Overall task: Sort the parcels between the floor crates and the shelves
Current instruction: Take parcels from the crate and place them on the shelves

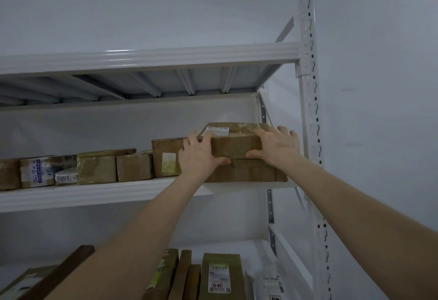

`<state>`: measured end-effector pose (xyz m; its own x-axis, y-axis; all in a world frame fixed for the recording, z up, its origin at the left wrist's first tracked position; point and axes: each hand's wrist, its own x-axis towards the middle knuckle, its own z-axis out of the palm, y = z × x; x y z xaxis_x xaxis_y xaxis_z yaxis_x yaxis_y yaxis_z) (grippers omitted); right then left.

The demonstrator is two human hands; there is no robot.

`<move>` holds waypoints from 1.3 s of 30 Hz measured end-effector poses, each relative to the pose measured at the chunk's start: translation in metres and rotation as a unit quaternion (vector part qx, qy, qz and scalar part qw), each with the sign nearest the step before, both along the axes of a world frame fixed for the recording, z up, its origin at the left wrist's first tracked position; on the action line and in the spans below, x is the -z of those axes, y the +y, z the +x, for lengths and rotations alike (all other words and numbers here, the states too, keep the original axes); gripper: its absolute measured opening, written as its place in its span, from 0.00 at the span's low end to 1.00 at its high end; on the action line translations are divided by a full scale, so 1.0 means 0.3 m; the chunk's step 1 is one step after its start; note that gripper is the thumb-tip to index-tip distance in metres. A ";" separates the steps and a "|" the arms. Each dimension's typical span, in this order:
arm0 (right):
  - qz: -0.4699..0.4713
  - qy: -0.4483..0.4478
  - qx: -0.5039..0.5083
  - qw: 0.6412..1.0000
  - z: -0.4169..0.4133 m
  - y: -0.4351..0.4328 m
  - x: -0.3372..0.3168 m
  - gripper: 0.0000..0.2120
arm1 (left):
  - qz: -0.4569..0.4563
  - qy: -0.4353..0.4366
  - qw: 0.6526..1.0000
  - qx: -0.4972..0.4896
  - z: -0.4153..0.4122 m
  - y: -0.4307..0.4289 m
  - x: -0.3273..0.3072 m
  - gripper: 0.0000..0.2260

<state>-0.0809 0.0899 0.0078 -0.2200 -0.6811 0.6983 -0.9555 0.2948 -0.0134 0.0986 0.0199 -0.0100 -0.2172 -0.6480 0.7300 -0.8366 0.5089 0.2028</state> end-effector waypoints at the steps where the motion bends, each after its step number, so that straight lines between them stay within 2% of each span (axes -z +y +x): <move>1: -0.016 0.026 0.000 1.000 0.013 -0.005 0.007 0.38 | -0.048 -0.031 0.998 -0.017 -0.015 0.002 0.009 0.44; 4: -0.043 0.085 -0.019 0.995 0.050 -0.028 0.045 0.44 | -0.144 -0.123 0.982 -0.024 -0.049 -0.006 0.038 0.46; 10: -0.023 0.054 -0.028 0.998 0.004 -0.072 0.090 0.51 | -0.128 -0.161 0.979 -0.011 -0.092 -0.046 0.043 0.44; 25: -0.002 0.023 -0.008 1.000 -0.116 -0.179 0.083 0.50 | -0.080 -0.203 0.976 0.012 -0.214 -0.130 0.010 0.42; 30: -0.016 0.029 -0.008 0.999 -0.105 -0.183 0.080 0.48 | -0.065 -0.170 0.983 0.024 -0.199 -0.113 0.027 0.42; 39: -0.081 0.060 -0.105 0.989 0.102 -0.219 0.072 0.40 | -0.108 -0.136 0.984 -0.025 -0.006 -0.108 0.029 0.39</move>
<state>-0.0501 0.0243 -0.0137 0.0053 -0.5794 0.8150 -0.9929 0.0939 0.0731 0.0969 -0.0124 -0.0187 -0.3966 -0.4986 0.7708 -0.8696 0.4730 -0.1414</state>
